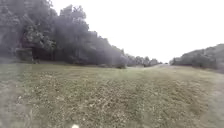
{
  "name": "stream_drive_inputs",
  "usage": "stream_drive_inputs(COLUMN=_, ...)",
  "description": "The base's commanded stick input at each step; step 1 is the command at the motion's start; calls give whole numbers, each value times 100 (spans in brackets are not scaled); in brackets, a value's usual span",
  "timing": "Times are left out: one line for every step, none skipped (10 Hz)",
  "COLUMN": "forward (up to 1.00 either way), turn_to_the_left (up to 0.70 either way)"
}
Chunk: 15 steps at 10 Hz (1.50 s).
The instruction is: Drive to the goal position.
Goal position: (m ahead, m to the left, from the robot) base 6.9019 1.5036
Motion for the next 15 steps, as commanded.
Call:
stream_drive_inputs(forward=60, turn_to_the_left=-12)
stream_drive_inputs(forward=60, turn_to_the_left=-12)
stream_drive_inputs(forward=60, turn_to_the_left=-12)
stream_drive_inputs(forward=60, turn_to_the_left=-12)
stream_drive_inputs(forward=60, turn_to_the_left=-12)
stream_drive_inputs(forward=60, turn_to_the_left=-12)
stream_drive_inputs(forward=60, turn_to_the_left=-12)
stream_drive_inputs(forward=60, turn_to_the_left=-12)
stream_drive_inputs(forward=60, turn_to_the_left=-12)
stream_drive_inputs(forward=60, turn_to_the_left=-12)
stream_drive_inputs(forward=60, turn_to_the_left=-12)
stream_drive_inputs(forward=60, turn_to_the_left=-12)
stream_drive_inputs(forward=60, turn_to_the_left=-12)
stream_drive_inputs(forward=60, turn_to_the_left=-12)
stream_drive_inputs(forward=60, turn_to_the_left=-12)
